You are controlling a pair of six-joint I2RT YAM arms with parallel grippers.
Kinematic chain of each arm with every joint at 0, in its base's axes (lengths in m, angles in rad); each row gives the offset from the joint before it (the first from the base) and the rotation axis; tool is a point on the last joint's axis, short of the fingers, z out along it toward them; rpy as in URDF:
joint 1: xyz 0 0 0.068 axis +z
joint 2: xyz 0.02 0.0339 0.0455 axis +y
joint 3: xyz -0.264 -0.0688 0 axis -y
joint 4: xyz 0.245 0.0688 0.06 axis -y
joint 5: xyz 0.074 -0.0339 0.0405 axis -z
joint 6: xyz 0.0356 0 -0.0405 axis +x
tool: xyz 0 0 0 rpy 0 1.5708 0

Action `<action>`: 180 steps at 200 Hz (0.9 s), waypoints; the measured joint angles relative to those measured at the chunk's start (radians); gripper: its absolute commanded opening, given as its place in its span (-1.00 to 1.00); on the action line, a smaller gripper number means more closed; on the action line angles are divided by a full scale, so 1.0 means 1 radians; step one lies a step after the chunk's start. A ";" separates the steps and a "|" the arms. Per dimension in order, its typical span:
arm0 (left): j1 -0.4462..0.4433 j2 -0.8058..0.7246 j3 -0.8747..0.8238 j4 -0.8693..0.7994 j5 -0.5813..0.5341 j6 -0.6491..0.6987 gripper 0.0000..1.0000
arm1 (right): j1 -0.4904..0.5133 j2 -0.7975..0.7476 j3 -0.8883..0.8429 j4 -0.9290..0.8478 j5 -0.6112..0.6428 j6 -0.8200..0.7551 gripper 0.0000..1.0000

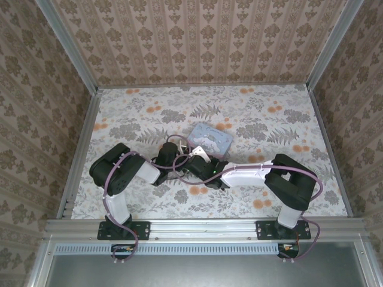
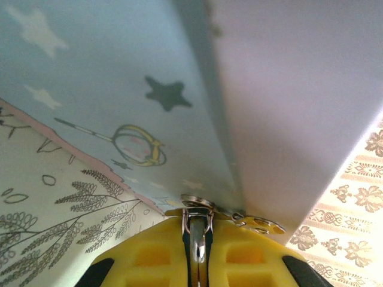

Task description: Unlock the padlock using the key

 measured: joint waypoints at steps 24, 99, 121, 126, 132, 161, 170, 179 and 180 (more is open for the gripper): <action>0.000 0.007 0.003 0.015 -0.018 -0.006 -1.00 | 0.003 0.012 -0.012 0.047 0.029 0.024 -0.66; 0.000 0.032 0.004 0.050 -0.050 -0.014 -1.00 | -0.008 0.022 -0.034 0.124 0.012 0.043 -1.00; 0.000 0.032 0.000 0.060 -0.050 -0.019 -1.00 | -0.051 -0.032 -0.064 0.140 -0.105 0.070 -1.00; 0.000 0.032 0.000 0.063 -0.048 -0.022 -1.00 | -0.066 -0.049 -0.073 0.143 -0.144 0.078 -1.00; -0.001 0.032 0.000 0.066 -0.047 -0.025 -1.00 | -0.082 -0.068 -0.083 0.147 -0.187 0.090 -1.00; -0.002 0.032 0.000 0.086 -0.032 -0.036 -1.00 | -0.161 -0.143 -0.121 0.158 -0.378 0.144 -0.53; -0.002 0.032 0.000 0.090 -0.025 -0.036 -1.00 | -0.179 -0.161 -0.133 0.164 -0.425 0.159 -0.38; -0.002 0.033 0.000 0.095 -0.024 -0.038 -1.00 | -0.193 -0.186 -0.149 0.177 -0.471 0.190 -0.32; -0.002 0.033 0.000 0.095 -0.024 -0.038 -1.00 | -0.194 -0.188 -0.150 0.179 -0.473 0.194 -0.32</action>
